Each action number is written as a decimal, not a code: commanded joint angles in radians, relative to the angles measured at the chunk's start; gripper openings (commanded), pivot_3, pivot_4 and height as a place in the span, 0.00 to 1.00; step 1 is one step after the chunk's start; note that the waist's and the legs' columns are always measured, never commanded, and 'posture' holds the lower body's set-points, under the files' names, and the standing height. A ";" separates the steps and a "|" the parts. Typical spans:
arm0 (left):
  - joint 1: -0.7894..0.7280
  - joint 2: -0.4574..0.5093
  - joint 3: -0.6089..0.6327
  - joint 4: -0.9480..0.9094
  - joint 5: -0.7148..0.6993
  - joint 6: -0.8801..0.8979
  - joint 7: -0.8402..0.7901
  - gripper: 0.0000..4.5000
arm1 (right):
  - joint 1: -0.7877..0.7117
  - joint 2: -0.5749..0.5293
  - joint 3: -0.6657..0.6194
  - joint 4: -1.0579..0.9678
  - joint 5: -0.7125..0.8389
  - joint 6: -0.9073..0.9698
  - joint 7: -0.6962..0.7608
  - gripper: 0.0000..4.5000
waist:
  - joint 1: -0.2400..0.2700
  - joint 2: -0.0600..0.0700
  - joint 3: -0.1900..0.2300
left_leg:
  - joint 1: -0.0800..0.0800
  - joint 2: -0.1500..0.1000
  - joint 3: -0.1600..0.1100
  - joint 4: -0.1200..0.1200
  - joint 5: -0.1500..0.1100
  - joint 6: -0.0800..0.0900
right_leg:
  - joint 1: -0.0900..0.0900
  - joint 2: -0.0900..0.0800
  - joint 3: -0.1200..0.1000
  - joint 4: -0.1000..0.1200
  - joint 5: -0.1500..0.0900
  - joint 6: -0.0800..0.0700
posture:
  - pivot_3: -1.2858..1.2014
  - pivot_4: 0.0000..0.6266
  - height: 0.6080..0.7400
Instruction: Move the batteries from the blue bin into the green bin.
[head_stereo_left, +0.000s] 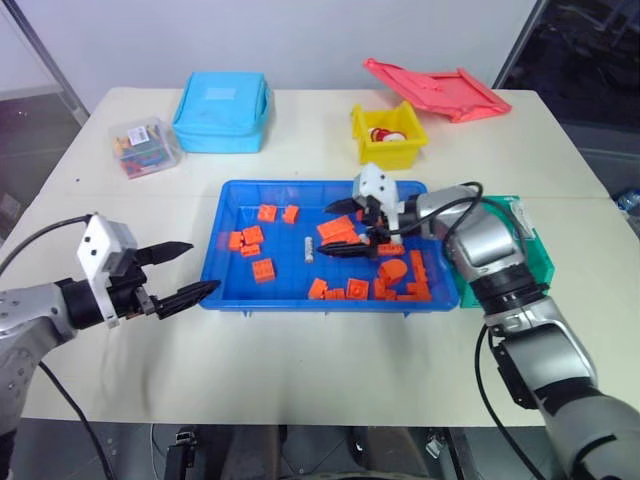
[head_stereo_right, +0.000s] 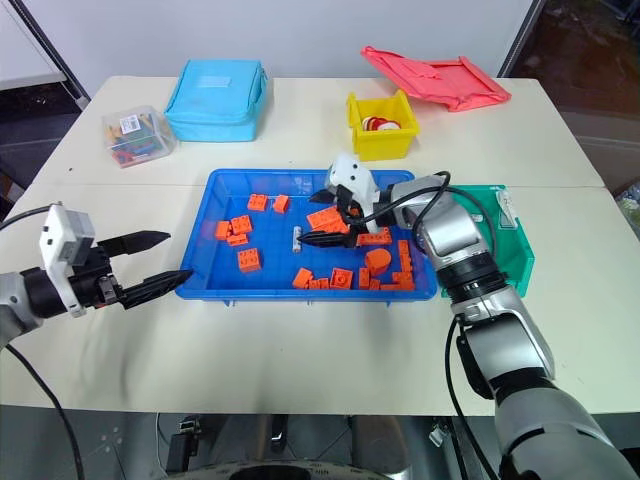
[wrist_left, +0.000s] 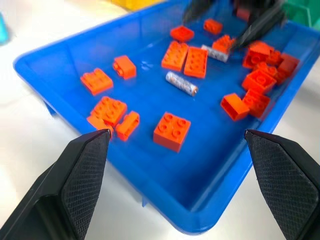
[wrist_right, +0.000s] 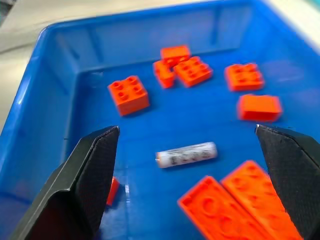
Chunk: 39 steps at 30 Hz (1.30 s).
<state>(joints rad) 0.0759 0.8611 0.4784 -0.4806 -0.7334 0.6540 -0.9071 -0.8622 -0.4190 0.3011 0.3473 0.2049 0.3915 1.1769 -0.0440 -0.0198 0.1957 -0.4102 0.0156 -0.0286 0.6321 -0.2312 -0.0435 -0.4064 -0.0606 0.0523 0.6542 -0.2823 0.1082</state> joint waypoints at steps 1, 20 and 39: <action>0.020 -0.012 0.052 -0.061 -0.037 0.013 0.037 1.00 | -0.031 0.047 0.023 0.065 -0.031 -0.067 0.020 0.99 | 0.000 0.000 0.000 | 0.000 0.000 0.000 0.000 0.000 0.000 | 0.000 0.000 0.000 0.000 0.000 0.000 | 0.52 0.24 1.00; 0.055 -0.045 0.059 -0.142 -0.081 0.019 0.141 1.00 | -0.173 0.205 0.023 0.603 -0.216 -0.373 -0.033 0.99 | -0.002 0.000 0.000 | 0.001 0.000 0.000 -0.001 0.000 0.000 | 0.000 0.000 0.000 0.000 0.000 0.000 | 0.52 0.24 1.00; 0.029 -0.060 0.040 -0.133 -0.071 0.004 0.151 1.00 | -0.196 0.206 -0.018 0.621 -0.243 -0.401 -0.023 0.50 | -0.002 0.000 0.000 | 0.002 0.000 0.000 -0.001 0.000 0.000 | 0.001 0.001 0.000 0.000 0.000 0.000 | 0.52 0.24 1.00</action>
<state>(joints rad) 0.1117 0.8028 0.5189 -0.5961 -0.7981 0.6808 -0.7566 -1.0414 -0.2151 0.2978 0.9994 -0.0379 -0.0148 1.1495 -0.0464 -0.0198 0.1956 -0.4083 0.0154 -0.0286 0.6315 -0.2311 -0.0439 -0.4050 -0.0599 0.0524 0.6544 -0.2823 0.1080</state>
